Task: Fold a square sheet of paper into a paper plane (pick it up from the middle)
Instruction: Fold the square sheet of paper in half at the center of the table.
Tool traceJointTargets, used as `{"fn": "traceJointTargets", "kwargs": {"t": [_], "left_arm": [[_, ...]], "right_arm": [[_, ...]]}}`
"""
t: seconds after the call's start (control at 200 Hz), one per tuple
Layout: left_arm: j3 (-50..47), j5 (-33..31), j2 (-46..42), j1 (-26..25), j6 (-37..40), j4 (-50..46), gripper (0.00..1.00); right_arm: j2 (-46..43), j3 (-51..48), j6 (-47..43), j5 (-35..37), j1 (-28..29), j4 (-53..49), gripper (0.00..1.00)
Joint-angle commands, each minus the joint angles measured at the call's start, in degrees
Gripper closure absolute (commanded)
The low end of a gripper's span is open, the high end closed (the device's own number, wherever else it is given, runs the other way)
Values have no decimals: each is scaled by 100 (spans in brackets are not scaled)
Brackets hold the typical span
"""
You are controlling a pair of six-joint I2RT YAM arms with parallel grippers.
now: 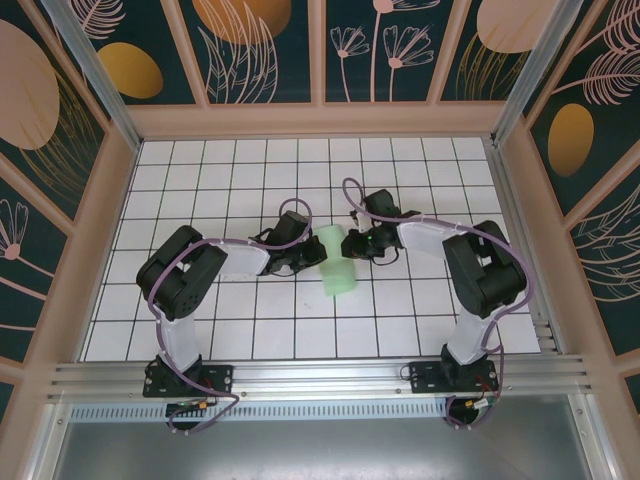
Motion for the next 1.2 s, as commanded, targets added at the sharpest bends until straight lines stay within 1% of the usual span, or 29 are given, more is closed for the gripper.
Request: {"fn": "traceJointTargets", "kwargs": {"t": [0.0,0.145,0.335,0.46,0.55,0.681,0.876,1.061,1.196], "left_arm": [[-288,-571,502,23,28,-820,91],[-309,-569,521,23,36,-785,91],[-311,-552,536,24,36,-750,91],[-292,-549,519,24,45,-758,91],[-284,-530,533,24,54,-746,91],[-274,-515,543,24,54,-741,91],[-279,-518,564,23,53,-732,91],[-371,-579,547,29,-3,-623,91],[-379,-553,582,29,-17,-539,91]], "right_arm": [[-173,-302,-109,-317,-13,-92,85],[-107,-584,-105,-246,-18,-71,86],[-128,-579,-70,275,-23,-305,86],[-491,-413,-51,-93,29,-218,86],[-513,-354,-18,-368,68,-127,85],[-276,-500,25,-428,108,-27,85],[-255,-940,114,-588,104,77,85],[-366,-1330,144,-253,108,-96,85],[-797,-1402,272,-136,166,-114,85]]}}
